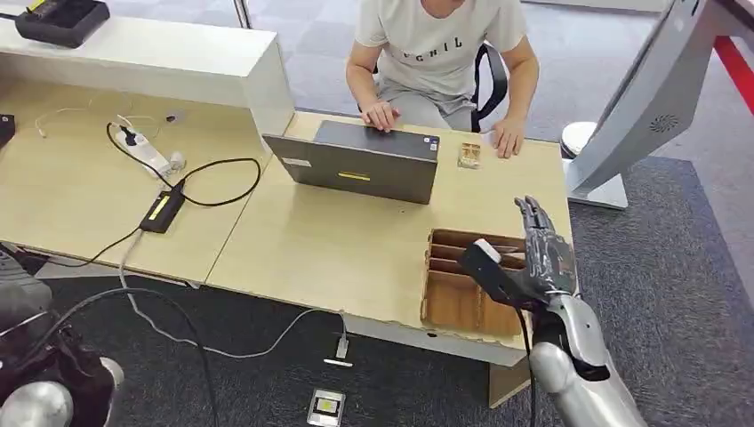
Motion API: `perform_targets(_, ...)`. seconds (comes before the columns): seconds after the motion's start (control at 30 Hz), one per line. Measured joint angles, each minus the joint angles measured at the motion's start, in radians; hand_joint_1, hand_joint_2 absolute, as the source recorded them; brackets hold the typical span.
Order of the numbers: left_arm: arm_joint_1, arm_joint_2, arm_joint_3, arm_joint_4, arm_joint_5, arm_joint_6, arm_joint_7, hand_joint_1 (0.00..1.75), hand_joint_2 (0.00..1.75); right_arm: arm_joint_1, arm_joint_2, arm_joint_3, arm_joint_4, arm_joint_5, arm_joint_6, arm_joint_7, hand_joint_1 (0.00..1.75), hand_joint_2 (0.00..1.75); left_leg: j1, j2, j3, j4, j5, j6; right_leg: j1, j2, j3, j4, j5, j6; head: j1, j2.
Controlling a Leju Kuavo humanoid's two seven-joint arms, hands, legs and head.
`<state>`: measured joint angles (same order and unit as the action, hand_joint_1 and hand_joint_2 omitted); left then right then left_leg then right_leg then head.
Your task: Pass the card to the sensor for recognition and then transmit it.
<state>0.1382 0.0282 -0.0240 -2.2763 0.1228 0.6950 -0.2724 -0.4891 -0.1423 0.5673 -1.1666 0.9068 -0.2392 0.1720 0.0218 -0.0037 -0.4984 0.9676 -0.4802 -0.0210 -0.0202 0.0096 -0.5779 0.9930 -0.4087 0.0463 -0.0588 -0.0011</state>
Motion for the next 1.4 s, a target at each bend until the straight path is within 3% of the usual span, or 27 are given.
perform_targets(0.33, -0.008, 0.005, -0.009, 0.011, 0.006, 0.0, 0.001, 0.0, 0.0, 0.002, -0.005, 0.001, 0.039, 0.056, -0.053, 0.008, 0.0, 1.75, 0.0, 0.0, 0.0, 0.0, 0.0, 0.0, 0.0, 0.0, 0.0, 0.0, 0.0, 0.0, 0.001, 0.0)
perform_targets(0.47, -0.021, 0.008, -0.019, 0.022, 0.011, 0.0, 0.002, 0.0, 0.0, 0.002, -0.004, 0.003, 0.08, 0.074, -0.068, 0.005, 0.1, 1.75, 0.0, 0.0, 0.0, 0.0, 0.0, 0.0, 0.0, 0.0, 0.0, 0.0, 0.0, 0.0, 0.001, 0.0)
perform_targets(0.5, -0.024, 0.01, -0.023, 0.024, 0.012, 0.0, 0.003, 0.0, 0.0, 0.002, -0.003, 0.003, 0.089, 0.078, -0.07, 0.005, 0.16, 1.75, 0.0, 0.0, 0.0, 0.0, 0.0, 0.0, 0.0, 0.0, 0.0, 0.0, 0.0, 0.0, 0.0, 0.0)
perform_targets(0.53, -0.028, 0.011, -0.026, 0.026, 0.013, 0.0, 0.006, 0.0, 0.0, 0.001, -0.002, 0.003, 0.101, 0.084, -0.074, 0.005, 0.47, 1.75, 0.0, 0.0, 0.0, 0.0, 0.0, 0.0, 0.0, 0.0, 0.0, 0.0, 0.0, 0.0, 0.0, 0.0)
perform_targets(0.57, -0.034, 0.011, -0.03, 0.029, 0.014, 0.0, 0.008, 0.0, 0.0, 0.001, 0.0, 0.003, 0.118, 0.089, -0.079, 0.005, 0.66, 1.75, 0.0, 0.0, 0.0, 0.0, 0.0, 0.0, 0.0, 0.0, 0.0, 0.0, 0.0, 0.0, 0.001, 0.0)
perform_targets(0.6, -0.038, 0.011, -0.032, 0.031, 0.014, 0.0, 0.008, 0.0, 0.0, 0.0, 0.0, 0.003, 0.125, 0.091, -0.082, 0.005, 0.66, 1.75, 0.0, 0.0, 0.0, 0.0, 0.0, 0.0, 0.0, 0.0, 0.0, 0.0, 0.0, 0.0, 0.0, 0.0)
perform_targets(0.67, -0.045, 0.013, -0.037, 0.036, 0.014, 0.0, 0.01, 0.0, 0.0, -0.003, 0.004, 0.003, 0.156, 0.101, -0.096, -0.001, 0.51, 1.75, 0.0, 0.0, 0.0, 0.0, 0.0, 0.0, 0.0, 0.0, 0.0, 0.0, 0.0, 0.0, 0.0, 0.0)
perform_targets(0.73, -0.057, 0.013, -0.043, 0.042, 0.013, 0.0, 0.011, 0.0, 0.0, -0.011, 0.008, 0.002, 0.19, 0.109, -0.106, -0.015, 0.51, 1.75, 0.0, 0.0, -0.001, 0.0, 0.0, 0.0, 0.0, 0.0, 0.0, 0.0, 0.0, 0.0, 0.001, 0.0)
perform_targets(0.87, -0.066, 0.013, -0.05, 0.051, 0.014, 0.0, 0.013, 0.0, 0.0, -0.019, 0.016, 0.001, 0.233, 0.118, -0.11, -0.026, 0.66, 1.75, 0.0, 0.0, 0.0, 0.0, 0.0, 0.0, 0.0, 0.0, 0.0, 0.0, 0.0, 0.0, 0.0, 0.0)
perform_targets(0.9, -0.07, 0.013, -0.05, 0.053, 0.014, 0.0, 0.014, 0.0, 0.0, -0.021, 0.018, 0.001, 0.24, 0.119, -0.109, -0.026, 0.8, 1.75, 0.0, 0.0, -0.001, 0.0, 0.0, 0.0, 0.0, 0.0, 0.0, 0.0, 0.0, 0.0, 0.0, 0.0)
perform_targets(0.97, -0.076, 0.013, -0.053, 0.057, 0.016, 0.0, 0.02, 0.0, 0.0, -0.026, 0.019, 0.0, 0.256, 0.119, -0.109, -0.026, 0.8, 1.75, 0.0, 0.0, 0.0, 0.0, 0.0, 0.0, 0.0, 0.0, 0.0, 0.0, 0.0, 0.0, 0.0, 0.0)
perform_targets(1.03, -0.084, 0.014, -0.057, 0.063, 0.021, 0.0, 0.022, 0.0, 0.0, -0.028, 0.021, -0.001, 0.268, 0.119, -0.109, -0.026, 0.91, 1.75, 0.0, 0.0, 0.0, 0.0, 0.0, 0.0, 0.0, 0.0, 0.0, 0.0, 0.0, 0.0, 0.0, 0.0)
perform_targets(1.17, -0.098, 0.014, -0.059, 0.072, 0.026, 0.0, 0.027, 0.0, 0.0, -0.029, 0.023, -0.005, 0.283, 0.119, -0.109, -0.026, 0.82, 1.75, 0.0, 0.0, 0.0, 0.0, 0.0, 0.0, 0.0, 0.0, 0.0, 0.0, 0.0, 0.0, 0.0, 0.0)
perform_targets(1.4, -0.115, 0.014, -0.063, 0.088, 0.027, 0.0, 0.032, 0.0, 0.0, -0.03, 0.023, -0.006, 0.295, 0.12, -0.103, -0.016, 0.87, 1.75, 0.0, 0.0, 0.0, 0.0, 0.0, 0.0, 0.0, 0.0, 0.0, 0.0, 0.0, 0.0, 0.0, 0.0)
